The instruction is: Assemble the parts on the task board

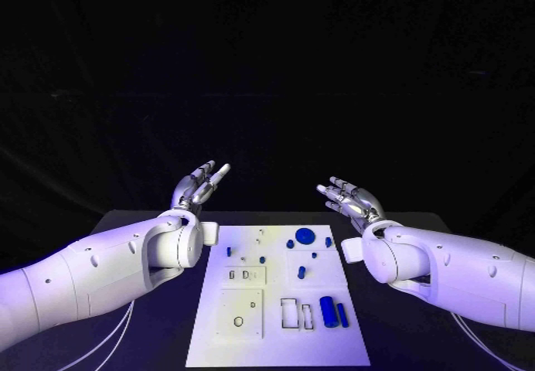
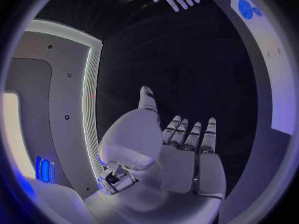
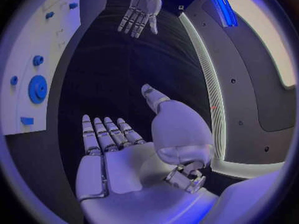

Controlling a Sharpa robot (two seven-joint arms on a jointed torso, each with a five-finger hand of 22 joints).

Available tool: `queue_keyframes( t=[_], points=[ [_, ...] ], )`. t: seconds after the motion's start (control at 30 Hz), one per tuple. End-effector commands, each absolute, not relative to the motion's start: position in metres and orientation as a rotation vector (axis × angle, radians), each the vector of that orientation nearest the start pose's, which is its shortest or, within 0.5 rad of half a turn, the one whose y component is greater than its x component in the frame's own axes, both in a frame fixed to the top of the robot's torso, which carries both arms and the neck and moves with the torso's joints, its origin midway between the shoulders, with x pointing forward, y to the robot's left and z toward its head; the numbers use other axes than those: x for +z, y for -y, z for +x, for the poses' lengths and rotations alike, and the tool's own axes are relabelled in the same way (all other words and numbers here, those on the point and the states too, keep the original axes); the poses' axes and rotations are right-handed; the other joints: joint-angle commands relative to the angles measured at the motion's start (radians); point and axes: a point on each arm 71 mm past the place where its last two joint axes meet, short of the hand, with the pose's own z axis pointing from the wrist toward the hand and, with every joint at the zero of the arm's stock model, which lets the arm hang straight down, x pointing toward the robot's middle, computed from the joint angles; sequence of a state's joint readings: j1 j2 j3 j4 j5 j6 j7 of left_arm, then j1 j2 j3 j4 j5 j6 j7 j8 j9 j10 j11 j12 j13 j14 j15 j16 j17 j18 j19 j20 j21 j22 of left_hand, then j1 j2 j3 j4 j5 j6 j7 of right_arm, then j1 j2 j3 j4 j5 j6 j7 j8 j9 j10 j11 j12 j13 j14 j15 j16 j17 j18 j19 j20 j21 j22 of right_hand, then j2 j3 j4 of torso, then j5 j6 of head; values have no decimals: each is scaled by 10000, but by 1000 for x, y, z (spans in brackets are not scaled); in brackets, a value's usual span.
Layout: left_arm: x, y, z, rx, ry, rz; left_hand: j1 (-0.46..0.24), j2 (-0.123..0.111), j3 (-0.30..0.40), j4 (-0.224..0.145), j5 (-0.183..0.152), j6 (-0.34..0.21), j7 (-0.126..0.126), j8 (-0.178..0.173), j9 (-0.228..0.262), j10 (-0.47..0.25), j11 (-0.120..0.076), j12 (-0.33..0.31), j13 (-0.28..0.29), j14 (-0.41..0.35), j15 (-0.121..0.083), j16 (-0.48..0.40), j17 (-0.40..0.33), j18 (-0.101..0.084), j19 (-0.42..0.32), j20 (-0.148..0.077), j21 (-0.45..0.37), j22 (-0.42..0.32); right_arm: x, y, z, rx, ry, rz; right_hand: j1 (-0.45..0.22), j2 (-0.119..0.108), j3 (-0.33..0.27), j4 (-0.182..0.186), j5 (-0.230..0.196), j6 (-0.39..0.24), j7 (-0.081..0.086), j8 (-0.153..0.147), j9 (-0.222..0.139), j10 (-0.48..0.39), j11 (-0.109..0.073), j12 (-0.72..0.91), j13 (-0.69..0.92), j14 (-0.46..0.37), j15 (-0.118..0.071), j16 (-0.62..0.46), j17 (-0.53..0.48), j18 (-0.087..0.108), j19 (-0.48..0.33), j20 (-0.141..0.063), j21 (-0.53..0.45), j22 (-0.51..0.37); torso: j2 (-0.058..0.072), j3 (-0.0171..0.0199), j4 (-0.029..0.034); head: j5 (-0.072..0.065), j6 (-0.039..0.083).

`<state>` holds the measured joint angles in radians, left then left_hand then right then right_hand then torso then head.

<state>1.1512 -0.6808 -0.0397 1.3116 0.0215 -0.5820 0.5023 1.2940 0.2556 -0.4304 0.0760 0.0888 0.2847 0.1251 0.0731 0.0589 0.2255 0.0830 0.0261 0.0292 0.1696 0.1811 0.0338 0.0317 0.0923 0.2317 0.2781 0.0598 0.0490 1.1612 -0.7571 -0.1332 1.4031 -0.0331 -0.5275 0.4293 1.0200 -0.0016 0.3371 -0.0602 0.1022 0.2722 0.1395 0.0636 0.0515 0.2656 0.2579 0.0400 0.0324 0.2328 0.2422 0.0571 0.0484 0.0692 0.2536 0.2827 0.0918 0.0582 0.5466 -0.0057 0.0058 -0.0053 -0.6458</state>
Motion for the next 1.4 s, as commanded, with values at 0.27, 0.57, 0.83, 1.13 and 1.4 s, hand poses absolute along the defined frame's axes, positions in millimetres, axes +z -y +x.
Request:
queue_keyframes(
  t=[0.27,0.57,0.83,1.13,1.4],
  points=[
    [-210,-202,522,-13664,-12367,-11549,1574,244,-253,-717,708,5114,1068,1894,1098,6938,1125,1231,458,6762,-119,2306,1433,900,4854,2,2193,839,-238,209,498,13833,-15996,10401,2147,-91,482,-2030,512,5705,1065,1840,1036,6713,-567,879,332,6787,-745,1779,1245,1133,5442,-62,2059,752,1,-2,1,1,0],
    [-203,-217,509,-14091,-13066,-10187,2402,271,-339,-1827,378,5541,739,1820,1317,8549,662,978,494,8665,-746,3044,2784,906,6554,-598,2641,829,-214,237,512,9630,-15938,3272,1991,-322,925,-2258,460,6317,803,1787,1294,7587,-885,437,366,8480,-1266,2159,2120,1124,6627,-598,2816,1087,471,-62,-6,-59,-184],
    [-194,-217,493,-14754,-13510,-9653,2356,340,-322,-2233,186,5757,693,1828,1463,8706,659,647,458,8867,-817,3167,3382,901,6866,-679,2762,845,-205,231,514,8199,-16479,1264,1571,-782,965,-2221,1012,6848,412,1789,1924,8723,-1377,301,581,10238,-2006,4540,4605,1108,7618,-1347,5248,2641,806,-55,-18,-61,-249],
    [-180,-210,468,-15575,-13879,-9427,1934,242,-336,-2387,188,5669,746,1716,1556,8610,708,412,458,8801,-797,3310,3851,881,6970,-690,2848,867,-190,217,516,6383,-16519,-789,927,-1278,1808,-2144,1361,7024,197,1764,2755,9276,-1631,273,1069,11043,-2272,8281,7277,1036,8087,-1619,7977,4960,1266,-67,36,-95,-181],
    [-168,-202,450,-16576,-14157,-9758,1619,249,-308,-2741,246,5562,761,1606,1680,8148,724,360,424,8223,-710,3277,4263,861,6785,-623,2799,831,-180,200,518,5475,-16288,-1829,640,-1572,2229,-1994,1314,7004,145,1791,3250,9214,-1669,246,1363,12285,-2327,11496,10210,421,10043,-1680,11146,9227,1649,-124,117,-187,-105]
  ],
)
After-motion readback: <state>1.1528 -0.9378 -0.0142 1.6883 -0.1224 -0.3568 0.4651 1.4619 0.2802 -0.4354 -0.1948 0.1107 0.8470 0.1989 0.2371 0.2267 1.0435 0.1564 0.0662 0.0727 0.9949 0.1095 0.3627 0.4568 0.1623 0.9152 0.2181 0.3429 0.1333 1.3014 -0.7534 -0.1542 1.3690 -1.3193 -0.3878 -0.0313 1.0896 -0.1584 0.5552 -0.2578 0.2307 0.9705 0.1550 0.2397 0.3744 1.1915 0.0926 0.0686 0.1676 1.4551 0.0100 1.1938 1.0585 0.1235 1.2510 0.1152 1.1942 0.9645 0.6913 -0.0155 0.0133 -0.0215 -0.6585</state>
